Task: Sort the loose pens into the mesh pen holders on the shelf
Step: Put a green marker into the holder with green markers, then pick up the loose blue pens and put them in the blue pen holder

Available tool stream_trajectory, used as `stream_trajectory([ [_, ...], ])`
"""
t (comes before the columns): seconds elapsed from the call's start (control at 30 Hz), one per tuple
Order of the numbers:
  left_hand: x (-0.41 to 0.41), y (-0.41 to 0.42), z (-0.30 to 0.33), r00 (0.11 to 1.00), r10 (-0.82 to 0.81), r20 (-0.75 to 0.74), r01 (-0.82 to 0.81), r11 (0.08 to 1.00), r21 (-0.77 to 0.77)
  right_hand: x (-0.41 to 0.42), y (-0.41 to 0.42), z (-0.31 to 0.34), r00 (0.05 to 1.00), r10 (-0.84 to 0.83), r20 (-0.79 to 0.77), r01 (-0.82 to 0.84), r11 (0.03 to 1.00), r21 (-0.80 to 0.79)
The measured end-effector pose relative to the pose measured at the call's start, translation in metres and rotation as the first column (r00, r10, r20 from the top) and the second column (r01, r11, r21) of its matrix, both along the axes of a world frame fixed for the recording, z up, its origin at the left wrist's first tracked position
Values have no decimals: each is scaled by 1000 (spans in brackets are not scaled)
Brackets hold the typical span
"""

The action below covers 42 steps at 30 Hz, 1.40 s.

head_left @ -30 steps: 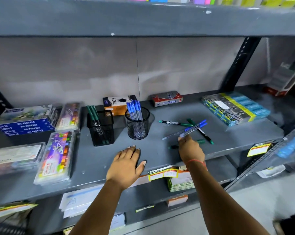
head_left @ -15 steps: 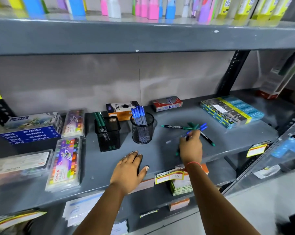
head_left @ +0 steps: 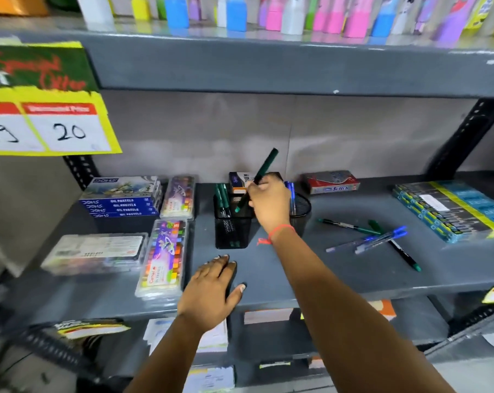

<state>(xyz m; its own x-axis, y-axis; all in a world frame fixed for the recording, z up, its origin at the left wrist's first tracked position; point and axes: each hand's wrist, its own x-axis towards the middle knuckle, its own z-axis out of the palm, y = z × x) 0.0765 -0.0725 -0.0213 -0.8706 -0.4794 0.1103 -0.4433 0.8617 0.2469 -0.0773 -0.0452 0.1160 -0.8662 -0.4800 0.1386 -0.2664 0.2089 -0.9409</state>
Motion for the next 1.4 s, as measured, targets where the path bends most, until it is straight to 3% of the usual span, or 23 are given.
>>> stream_trajectory([
  [0.07, -1, 0, 0, 1000, -4, 1, 4, 1000, -4, -2, -9, -6, 991, 89, -101, -67, 977, 203],
  [0.17, 0, 0, 1, 1000, -14, -13, 14, 999, -37, -1, -17, -17, 952, 204, -229, -64, 862, 503],
  [0.27, -1, 2, 1, 999, -14, -38, 10, 996, -94, 0, -24, -24, 926, 254, -278, -30, 785, 618],
  [0.43, -1, -1, -2, 1000, -12, -24, 11, 999, -50, -3, -23, -23, 926, 243, -291, -30, 813, 582],
  [0.53, -1, 0, -2, 1000, -2, -22, 2, 1000, -30, -13, -5, -26, 961, 99, -257, 23, 902, 432],
  [0.63, -7, 3, 0, 1000, 2, -21, -3, 1000, -26, -32, 29, -33, 960, -129, -250, 202, 935, 293],
  [0.73, -22, 12, -1, 999, -42, 9, 42, 999, 9, -56, 74, -47, 907, -290, -304, 388, 856, 342],
  [0.97, -75, 51, 5, 985, -171, 30, 169, 985, 43, -106, 169, -72, 781, -526, -336, 622, 608, 493],
  [1.2, -77, 53, 5, 986, -166, -18, 166, 985, 53, -138, 213, -87, 831, -459, -315, 517, 425, 744],
  [1.4, -76, 52, 3, 988, -156, 7, 156, 987, 43, -139, 205, -94, 867, -390, -310, 478, 474, 740],
])
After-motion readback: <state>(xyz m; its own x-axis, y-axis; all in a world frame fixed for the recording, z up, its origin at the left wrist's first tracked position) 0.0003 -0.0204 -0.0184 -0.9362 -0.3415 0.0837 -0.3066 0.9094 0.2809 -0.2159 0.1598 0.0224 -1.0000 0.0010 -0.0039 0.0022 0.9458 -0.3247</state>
